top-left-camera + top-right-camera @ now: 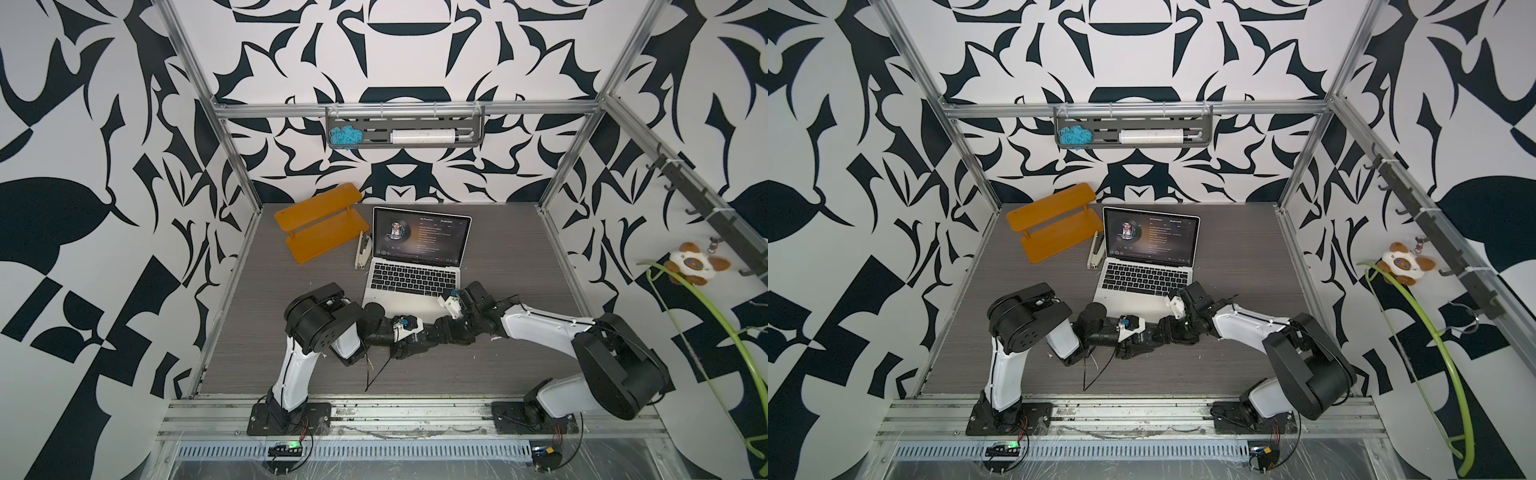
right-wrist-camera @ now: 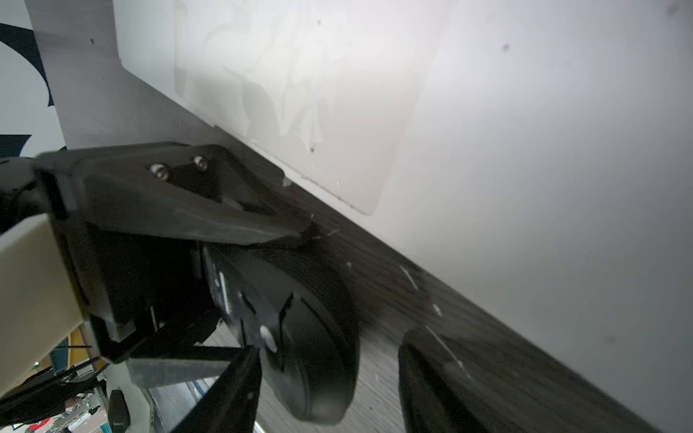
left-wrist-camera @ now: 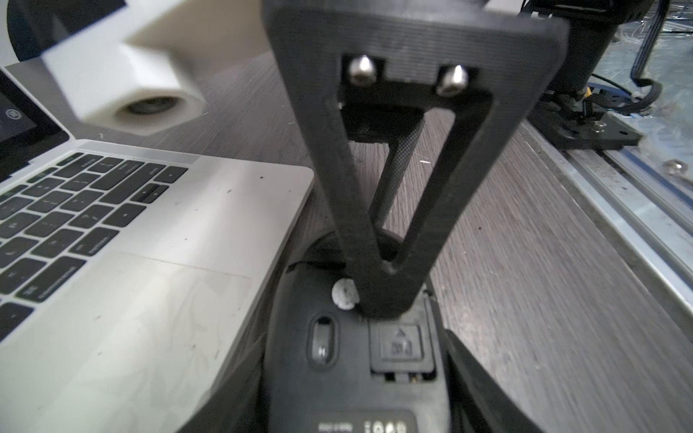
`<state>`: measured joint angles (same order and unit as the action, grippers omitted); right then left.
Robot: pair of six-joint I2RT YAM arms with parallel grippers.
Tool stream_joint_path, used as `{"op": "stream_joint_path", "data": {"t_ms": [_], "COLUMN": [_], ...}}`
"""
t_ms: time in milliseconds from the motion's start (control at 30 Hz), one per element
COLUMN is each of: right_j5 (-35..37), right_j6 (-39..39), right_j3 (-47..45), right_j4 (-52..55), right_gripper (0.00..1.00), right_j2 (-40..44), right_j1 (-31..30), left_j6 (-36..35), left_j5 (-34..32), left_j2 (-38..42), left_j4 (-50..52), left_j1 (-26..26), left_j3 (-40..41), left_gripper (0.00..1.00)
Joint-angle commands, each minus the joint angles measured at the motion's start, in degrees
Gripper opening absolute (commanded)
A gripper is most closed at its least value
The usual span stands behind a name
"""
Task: Remove the wireless mouse receiver from the laptop
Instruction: Close the lid on the mouse.
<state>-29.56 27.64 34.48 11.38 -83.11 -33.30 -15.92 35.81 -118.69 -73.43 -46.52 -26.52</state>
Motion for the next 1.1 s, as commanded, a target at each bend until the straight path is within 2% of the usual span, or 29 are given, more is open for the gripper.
{"op": "stream_joint_path", "data": {"t_ms": [0, 100, 233, 267, 567, 867, 1067], "right_j5": [5.30, 5.73, 5.63, 5.65, 6.16, 8.57, 9.74], "right_j6": [-0.55, -0.90, -1.44, -1.44, -1.66, -1.72, -1.66], "right_j3": [-1.43, -0.93, -0.59, -0.48, 0.35, 1.80, 2.17], "right_j4": [7.28, 8.14, 8.50, 8.50, 8.66, 8.75, 7.88], "right_gripper": [0.60, 0.55, 0.40, 0.39, 0.40, 0.51, 0.52], "right_j2": [-1.30, -1.25, -3.00, -3.43, -5.43, -8.81, -10.81], "right_j1": [0.16, 0.39, 0.36, 0.34, -1.15, -3.12, -4.40], "left_j6": [3.88, 3.88, 3.79, 3.79, 3.79, 3.79, 3.79], "left_j5": [-1.62, -1.55, -1.52, -1.51, -1.28, -1.27, -1.36], "left_j2": [-4.79, -4.79, -4.88, -4.92, -4.97, -4.96, -4.97], "left_j4": [17.05, 17.10, 17.35, 17.37, 17.62, 17.78, 17.86], "left_j1": [-0.19, -0.24, -0.15, -0.22, -0.27, -0.24, -0.24], "left_j3": [2.20, 2.15, 2.02, 2.09, 1.81, 1.81, 1.83], "left_gripper": [0.20, 0.21, 0.20, 0.20, 0.20, 0.19, 0.19]}}
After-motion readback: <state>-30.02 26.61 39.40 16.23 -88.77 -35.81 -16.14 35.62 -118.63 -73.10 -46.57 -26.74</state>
